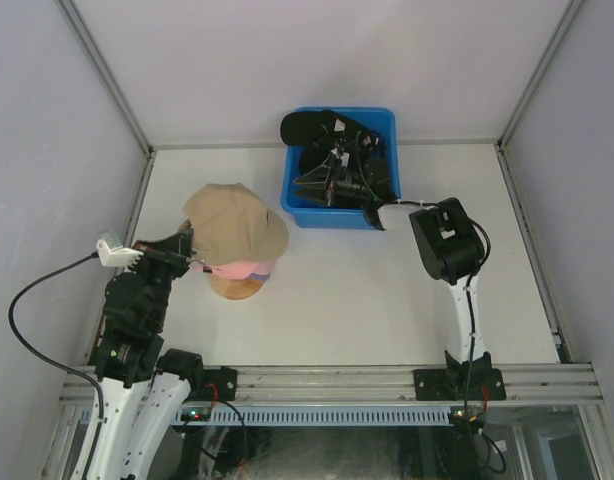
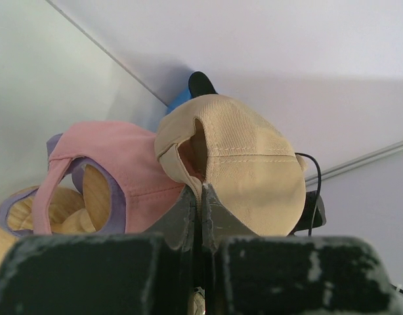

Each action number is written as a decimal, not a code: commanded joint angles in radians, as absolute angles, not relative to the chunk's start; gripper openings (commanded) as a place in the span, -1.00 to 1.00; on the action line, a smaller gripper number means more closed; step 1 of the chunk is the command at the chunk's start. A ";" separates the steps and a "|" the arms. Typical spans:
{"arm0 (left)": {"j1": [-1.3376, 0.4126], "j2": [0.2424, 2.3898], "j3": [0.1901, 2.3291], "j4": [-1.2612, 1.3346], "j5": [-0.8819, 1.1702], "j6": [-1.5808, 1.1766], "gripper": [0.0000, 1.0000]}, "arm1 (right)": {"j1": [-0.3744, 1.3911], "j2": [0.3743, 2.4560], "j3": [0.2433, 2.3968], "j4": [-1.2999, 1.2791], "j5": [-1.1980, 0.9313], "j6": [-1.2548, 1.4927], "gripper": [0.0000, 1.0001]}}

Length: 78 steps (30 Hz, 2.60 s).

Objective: Stack the hats
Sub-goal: Stack the hat on the hat, then move the bin to the center of the board.

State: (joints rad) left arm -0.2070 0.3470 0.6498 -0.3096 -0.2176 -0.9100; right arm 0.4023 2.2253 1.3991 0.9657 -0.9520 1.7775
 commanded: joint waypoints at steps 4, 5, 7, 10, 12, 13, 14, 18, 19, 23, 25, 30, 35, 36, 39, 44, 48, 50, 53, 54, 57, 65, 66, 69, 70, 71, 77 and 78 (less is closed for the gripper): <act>-0.201 0.355 0.636 -0.281 -0.280 -0.889 -0.99 | 0.397 2.129 1.404 0.824 -0.960 1.596 -0.21; -0.202 0.361 0.634 -0.285 -0.289 -0.894 -1.00 | 0.398 2.120 1.410 0.771 -0.963 1.550 -0.21; -0.202 0.385 0.636 -0.290 -0.296 -0.900 -1.00 | 0.398 2.097 1.425 0.644 -0.965 1.441 -0.21; -0.201 0.435 0.646 -0.309 -0.299 -0.908 -1.00 | 0.396 2.066 1.469 0.394 -0.945 1.240 -0.21; -0.203 0.456 0.647 -0.313 -0.302 -0.910 -1.00 | 0.395 2.050 1.508 0.211 -0.917 1.094 -0.22; -0.204 0.463 0.649 -0.314 -0.309 -0.911 -1.00 | 0.392 2.044 1.528 0.127 -0.897 1.023 -0.22; -0.205 0.469 0.650 -0.318 -0.318 -0.912 -1.00 | 0.390 2.038 1.546 0.049 -0.865 0.957 -0.22; -0.207 0.482 0.667 -0.354 -0.353 -0.914 -0.98 | 0.378 2.026 1.585 -0.145 -0.781 0.799 -0.22; -0.207 0.483 0.671 -0.366 -0.365 -0.918 -0.97 | 0.375 2.025 1.588 -0.175 -0.766 0.776 -0.22; -0.207 0.496 0.696 -0.422 -0.401 -0.926 -0.97 | 0.365 2.022 1.606 -0.280 -0.700 0.682 -0.22; -0.207 0.506 0.709 -0.454 -0.415 -0.928 -0.96 | 0.363 2.022 1.613 -0.317 -0.675 0.651 -0.23; -0.208 0.528 0.722 -0.487 -0.433 -0.943 -0.90 | 0.361 2.016 1.618 -0.390 -0.604 0.594 -0.23; -0.214 0.551 0.731 -0.491 -0.438 -0.960 -0.86 | 0.356 2.014 1.624 -0.427 -0.567 0.563 -0.23; -0.215 0.555 0.737 -0.497 -0.440 -0.966 -0.85 | 0.355 2.012 1.626 -0.438 -0.555 0.557 -0.23; -0.219 0.576 0.770 -0.535 -0.454 -0.988 -0.85 | 0.353 2.006 1.627 -0.475 -0.501 0.539 -0.24; -0.226 0.618 0.825 -0.621 -0.488 -1.019 -0.85 | 0.357 1.979 1.601 -0.533 -0.371 0.525 -0.25; -0.230 0.644 0.862 -0.684 -0.509 -1.038 -0.85 | 0.354 1.945 1.554 -0.546 -0.276 0.525 -0.25; -0.230 0.659 0.874 -0.711 -0.516 -1.045 -0.85 | 0.351 1.932 1.529 -0.550 -0.250 0.533 -0.25; -0.231 0.683 0.887 -0.751 -0.522 -1.051 -0.85 | 0.355 1.910 1.486 -0.549 -0.219 0.542 -0.25; -0.232 0.690 0.893 -0.762 -0.523 -1.051 -0.85 | 0.357 1.902 1.471 -0.547 -0.210 0.545 -0.25; -0.231 0.710 0.903 -0.793 -0.538 -1.050 -0.86 | 0.370 1.874 1.430 -0.541 -0.186 0.550 -0.24; -0.231 0.713 0.892 -0.805 -0.542 -1.049 -0.86 | 0.390 1.793 1.468 -0.503 -0.123 0.550 -0.24; -0.231 0.711 0.892 -0.800 -0.536 -1.048 -0.86 | 0.394 1.783 1.482 -0.493 -0.119 0.546 -0.23; -0.232 0.701 0.876 -0.767 -0.508 -1.045 -0.86 | 0.413 1.753 1.507 -0.452 -0.122 0.543 -0.23; -0.231 0.695 0.871 -0.748 -0.491 -1.041 -0.85 | 0.421 1.748 1.516 -0.444 -0.127 0.542 -0.23; -0.231 0.692 0.863 -0.734 -0.482 -1.037 -0.84 | 0.429 1.744 1.524 -0.440 -0.132 0.537 -0.23; -0.231 0.704 0.854 -0.689 -0.454 -1.021 -0.79 | 0.474 1.738 1.545 -0.440 -0.108 0.490 -0.22; -0.232 0.708 0.853 -0.686 -0.450 -1.019 -0.77 | 0.472 1.742 1.544 -0.443 -0.107 0.486 -0.22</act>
